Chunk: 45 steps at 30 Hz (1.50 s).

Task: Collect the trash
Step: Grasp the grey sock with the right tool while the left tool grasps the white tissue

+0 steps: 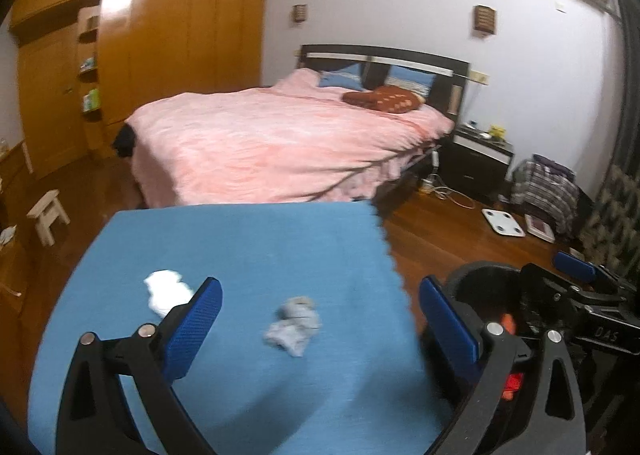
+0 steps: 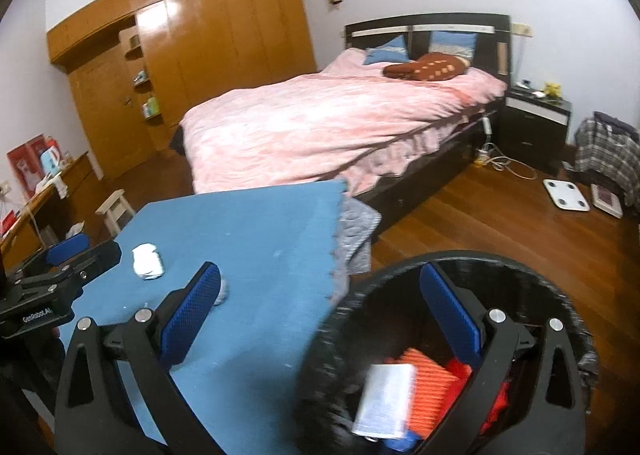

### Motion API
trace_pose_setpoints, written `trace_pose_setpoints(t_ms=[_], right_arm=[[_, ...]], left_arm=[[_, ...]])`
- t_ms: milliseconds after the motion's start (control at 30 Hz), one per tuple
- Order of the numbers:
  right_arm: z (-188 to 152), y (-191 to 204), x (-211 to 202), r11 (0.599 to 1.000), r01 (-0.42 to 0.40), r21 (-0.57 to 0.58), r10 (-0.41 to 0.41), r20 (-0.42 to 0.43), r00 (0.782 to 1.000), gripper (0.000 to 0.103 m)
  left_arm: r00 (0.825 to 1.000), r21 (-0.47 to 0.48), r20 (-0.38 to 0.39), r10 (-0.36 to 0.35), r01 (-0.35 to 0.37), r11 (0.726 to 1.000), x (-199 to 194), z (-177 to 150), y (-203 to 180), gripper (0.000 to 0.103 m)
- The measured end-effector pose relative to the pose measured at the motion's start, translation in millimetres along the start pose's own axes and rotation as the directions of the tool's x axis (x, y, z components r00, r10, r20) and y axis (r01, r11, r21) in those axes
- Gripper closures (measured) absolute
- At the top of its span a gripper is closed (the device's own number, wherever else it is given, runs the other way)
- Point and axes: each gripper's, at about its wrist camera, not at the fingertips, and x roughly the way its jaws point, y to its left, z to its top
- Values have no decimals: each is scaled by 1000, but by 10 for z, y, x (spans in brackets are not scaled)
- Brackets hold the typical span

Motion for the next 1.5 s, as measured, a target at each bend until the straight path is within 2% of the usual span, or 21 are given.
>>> trace_pose_setpoints(t_ms=[233, 333, 433, 633, 800, 967, 1167, 1267, 1333, 1367, 1400, 1433, 1500], right_arm=[[2, 566, 415, 996, -65, -63, 61, -58, 996, 6], [-65, 785, 621, 993, -85, -80, 78, -90, 993, 6], [-166, 989, 844, 991, -95, -95, 83, -121, 989, 6], [-379, 1333, 1344, 992, -81, -93, 63, -181, 981, 6], [-498, 1469, 1660, 994, -69, -90, 46, -231, 972, 6], [-568, 1504, 1897, 994, -37, -106, 8, -266, 964, 6], [-576, 1452, 2021, 996, -42, -80, 18, -289, 957, 7], [-568, 1420, 2069, 996, -59, -63, 37, -311, 950, 34], [-561, 1391, 2101, 996, -78, -41, 60, -330, 942, 42], [-562, 1391, 2088, 996, -86, -39, 68, -329, 942, 52], [-558, 1396, 2083, 994, -99, -40, 80, -331, 940, 59], [-554, 1407, 2081, 993, -114, -43, 93, -337, 937, 64], [-536, 1410, 2060, 992, -120, -49, 97, -335, 937, 66]], left_arm=[[996, -55, -16, 89, -89, 994, 62, -122, 587, 6], [990, -48, -18, 141, -142, 989, 118, -202, 815, 6], [981, -52, -24, 195, -196, 979, 178, -303, 1075, 6], [966, -86, -61, 252, -257, 963, 335, -536, 1536, 6], [960, -109, -92, 263, -272, 956, 420, -678, 1749, 6], [962, -115, -103, 251, -263, 958, 465, -718, 1781, 6], [965, -109, -117, 237, -249, 962, 587, -744, 1777, 6], [965, -112, -121, 232, -246, 963, 639, -749, 1784, 6], [965, -110, -125, 229, -243, 964, 682, -748, 1783, 6], [965, -109, -127, 228, -242, 964, 704, -744, 1778, 6], [965, -107, -131, 227, -241, 965, 732, -740, 1774, 6], [965, -105, -135, 225, -240, 965, 764, -733, 1765, 6], [966, -101, -138, 220, -235, 967, 814, -715, 1765, 6]])
